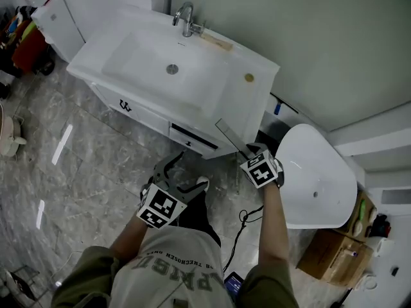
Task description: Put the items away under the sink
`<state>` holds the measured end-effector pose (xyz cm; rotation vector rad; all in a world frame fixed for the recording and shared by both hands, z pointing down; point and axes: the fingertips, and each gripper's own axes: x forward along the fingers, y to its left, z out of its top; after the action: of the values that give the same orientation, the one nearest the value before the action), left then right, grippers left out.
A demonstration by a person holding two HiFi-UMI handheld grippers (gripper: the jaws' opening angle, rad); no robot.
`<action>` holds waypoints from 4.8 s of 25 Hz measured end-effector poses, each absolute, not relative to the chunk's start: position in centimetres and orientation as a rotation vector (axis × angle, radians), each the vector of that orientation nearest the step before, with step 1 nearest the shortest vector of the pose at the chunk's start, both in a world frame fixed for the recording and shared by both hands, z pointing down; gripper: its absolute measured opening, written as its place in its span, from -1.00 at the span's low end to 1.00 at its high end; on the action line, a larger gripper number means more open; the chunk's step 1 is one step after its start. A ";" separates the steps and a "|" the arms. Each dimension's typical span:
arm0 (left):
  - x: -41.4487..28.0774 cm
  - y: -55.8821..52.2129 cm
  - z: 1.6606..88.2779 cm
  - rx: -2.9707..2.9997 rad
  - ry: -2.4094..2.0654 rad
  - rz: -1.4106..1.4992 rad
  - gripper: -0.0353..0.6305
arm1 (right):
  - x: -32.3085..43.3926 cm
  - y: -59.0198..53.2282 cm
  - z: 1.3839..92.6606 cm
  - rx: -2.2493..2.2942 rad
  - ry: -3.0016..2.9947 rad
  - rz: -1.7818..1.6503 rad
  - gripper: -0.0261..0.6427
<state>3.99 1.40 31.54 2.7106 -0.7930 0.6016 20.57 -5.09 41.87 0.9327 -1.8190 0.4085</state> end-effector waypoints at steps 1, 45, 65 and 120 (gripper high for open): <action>3.6 1.7 31.5 2.712 -0.785 0.600 0.36 | 20.2 -4.5 41.8 0.940 -1.819 0.413 -0.53; -2.2 17.5 34.0 2.489 -1.169 0.613 0.36 | 10.9 10.7 49.6 0.638 -1.950 0.394 -0.53; -9.8 -1.1 37.4 2.668 -0.735 0.651 0.36 | 4.3 -0.4 56.7 0.864 -1.773 0.592 -0.53; -1.6 -10.3 72.0 2.976 -0.673 0.472 0.37 | 9.4 -18.1 78.7 1.104 -1.684 -0.137 -0.53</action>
<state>-1.60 -10.29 72.03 2.9761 -0.6725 0.4724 9.40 -18.13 78.73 1.1044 -1.6838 -0.1370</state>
